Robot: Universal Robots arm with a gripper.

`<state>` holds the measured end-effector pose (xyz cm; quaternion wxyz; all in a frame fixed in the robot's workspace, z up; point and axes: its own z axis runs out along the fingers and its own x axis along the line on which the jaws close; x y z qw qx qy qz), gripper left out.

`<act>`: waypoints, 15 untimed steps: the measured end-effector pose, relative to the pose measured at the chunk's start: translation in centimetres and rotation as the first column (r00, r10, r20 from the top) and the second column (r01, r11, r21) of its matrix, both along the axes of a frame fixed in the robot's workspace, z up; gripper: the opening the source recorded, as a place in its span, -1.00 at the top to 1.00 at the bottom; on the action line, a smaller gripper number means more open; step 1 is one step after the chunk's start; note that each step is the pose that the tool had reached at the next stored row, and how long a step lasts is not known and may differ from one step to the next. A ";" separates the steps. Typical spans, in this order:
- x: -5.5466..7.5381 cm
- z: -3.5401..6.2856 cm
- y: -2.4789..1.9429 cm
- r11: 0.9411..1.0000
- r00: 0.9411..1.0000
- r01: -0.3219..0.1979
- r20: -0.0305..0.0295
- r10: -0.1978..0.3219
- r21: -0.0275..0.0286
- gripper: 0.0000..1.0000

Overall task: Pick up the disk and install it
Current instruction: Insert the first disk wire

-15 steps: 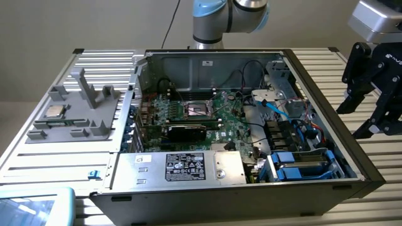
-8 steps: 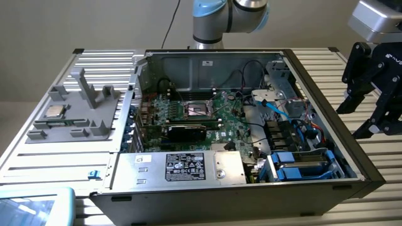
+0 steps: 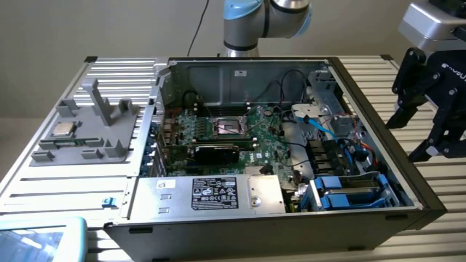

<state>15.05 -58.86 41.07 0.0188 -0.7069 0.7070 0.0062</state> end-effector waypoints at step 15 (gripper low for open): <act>-0.2 -2.43 0.84 0.995 0.995 0.096 0.000 -0.096 0.007 -0.20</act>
